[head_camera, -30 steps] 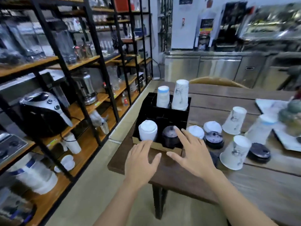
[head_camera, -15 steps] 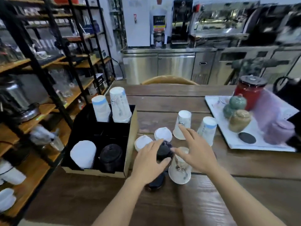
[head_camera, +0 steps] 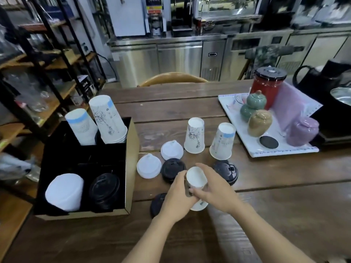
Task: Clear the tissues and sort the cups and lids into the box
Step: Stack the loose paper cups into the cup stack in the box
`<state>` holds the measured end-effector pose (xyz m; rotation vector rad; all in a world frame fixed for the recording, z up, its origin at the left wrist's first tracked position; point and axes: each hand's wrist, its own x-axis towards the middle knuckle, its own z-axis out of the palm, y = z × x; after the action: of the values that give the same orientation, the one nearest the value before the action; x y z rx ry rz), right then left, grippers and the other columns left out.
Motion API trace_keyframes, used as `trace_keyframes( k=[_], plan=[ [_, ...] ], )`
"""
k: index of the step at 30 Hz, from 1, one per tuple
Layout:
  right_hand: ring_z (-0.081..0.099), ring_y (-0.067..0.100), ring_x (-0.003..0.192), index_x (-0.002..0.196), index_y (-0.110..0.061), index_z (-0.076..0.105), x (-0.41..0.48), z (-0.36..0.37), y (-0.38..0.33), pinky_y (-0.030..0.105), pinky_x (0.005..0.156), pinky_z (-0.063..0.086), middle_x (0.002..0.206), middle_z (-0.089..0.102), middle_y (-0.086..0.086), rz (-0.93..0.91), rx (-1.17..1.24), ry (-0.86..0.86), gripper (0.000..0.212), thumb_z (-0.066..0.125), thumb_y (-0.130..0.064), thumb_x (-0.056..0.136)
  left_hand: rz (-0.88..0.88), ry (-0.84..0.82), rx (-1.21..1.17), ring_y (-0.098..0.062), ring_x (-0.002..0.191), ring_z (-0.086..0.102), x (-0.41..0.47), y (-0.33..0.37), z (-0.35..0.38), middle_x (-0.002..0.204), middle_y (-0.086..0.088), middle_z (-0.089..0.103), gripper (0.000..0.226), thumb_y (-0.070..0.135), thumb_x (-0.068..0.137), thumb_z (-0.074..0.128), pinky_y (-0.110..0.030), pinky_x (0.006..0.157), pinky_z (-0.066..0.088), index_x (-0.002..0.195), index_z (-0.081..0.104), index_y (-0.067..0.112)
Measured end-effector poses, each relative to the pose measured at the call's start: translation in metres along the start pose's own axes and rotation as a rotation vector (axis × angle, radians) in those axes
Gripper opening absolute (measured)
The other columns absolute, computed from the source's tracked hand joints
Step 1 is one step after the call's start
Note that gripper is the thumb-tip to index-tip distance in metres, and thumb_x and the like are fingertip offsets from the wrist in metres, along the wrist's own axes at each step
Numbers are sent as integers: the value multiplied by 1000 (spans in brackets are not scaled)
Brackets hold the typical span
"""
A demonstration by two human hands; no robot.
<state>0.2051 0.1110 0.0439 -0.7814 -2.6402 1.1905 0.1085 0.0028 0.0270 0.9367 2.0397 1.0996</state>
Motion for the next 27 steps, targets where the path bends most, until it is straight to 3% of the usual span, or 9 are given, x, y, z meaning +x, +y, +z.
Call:
trace_keyframes(
  k=[3, 7, 10, 13, 16, 18, 22, 27],
  plan=[
    [45, 8, 126, 139, -32, 33, 2, -5, -10, 33, 104, 41, 137, 48, -11, -31, -3, 71, 76, 65, -53, 74, 55, 47, -93, -2, 110, 54, -1, 5, -6, 122, 16, 53, 66, 51, 67, 67, -37, 97, 50, 125, 40, 37],
    [48, 3, 116, 137, -30, 36, 7, -21, -37, 22, 89, 38, 127, 50, -17, -88, 17, 215, 70, 70, -42, 77, 139, 101, -150, -4, 113, 54, 6, 26, -24, 121, 16, 54, 60, 50, 68, 68, -37, 98, 50, 122, 43, 42],
    [53, 4, 94, 136, -29, 38, 16, -39, -59, 19, 77, 39, 121, 54, -13, -117, -8, 289, 67, 70, -42, 78, 204, 121, -160, -7, 113, 55, 15, 47, -42, 122, 14, 53, 61, 49, 69, 69, -38, 95, 51, 124, 44, 41],
    [53, 8, 76, 127, -28, 45, 30, -57, -76, 28, 70, 43, 101, 59, -6, -145, -19, 406, 57, 69, -42, 78, 288, 173, -134, -2, 110, 49, 28, 71, -59, 123, 10, 48, 57, 34, 77, 69, -28, 94, 47, 128, 45, 31],
    [57, 17, 90, 127, -23, 45, 51, -72, -81, 35, 80, 47, 108, 61, 0, -136, -18, 498, 57, 69, -42, 79, 331, 177, -93, -3, 106, 49, 48, 95, -72, 122, 7, 47, 50, 26, 82, 67, -20, 87, 42, 128, 46, 28],
    [56, 20, 98, 128, -21, 44, 68, -83, -82, 35, 82, 45, 113, 59, 1, -114, -18, 537, 57, 68, -41, 79, 342, 168, -99, -6, 108, 50, 64, 110, -78, 122, 6, 48, 49, 23, 83, 66, -24, 89, 45, 127, 46, 28],
    [52, 18, 84, 122, -18, 47, 104, -103, -80, 32, 70, 38, 96, 57, 0, -124, -8, 589, 51, 67, -38, 81, 375, 201, -81, -11, 111, 50, 104, 131, -85, 122, 0, 51, 49, 17, 82, 64, -33, 96, 47, 127, 47, 25],
    [57, 22, 95, 127, -26, 38, 147, -112, -63, 41, 81, 48, 109, 61, 3, -89, -44, 555, 56, 64, -43, 81, 323, 190, -143, -4, 106, 51, 146, 127, -84, 123, 0, 52, 48, 15, 84, 62, -31, 93, 49, 127, 46, 30]
  ],
)
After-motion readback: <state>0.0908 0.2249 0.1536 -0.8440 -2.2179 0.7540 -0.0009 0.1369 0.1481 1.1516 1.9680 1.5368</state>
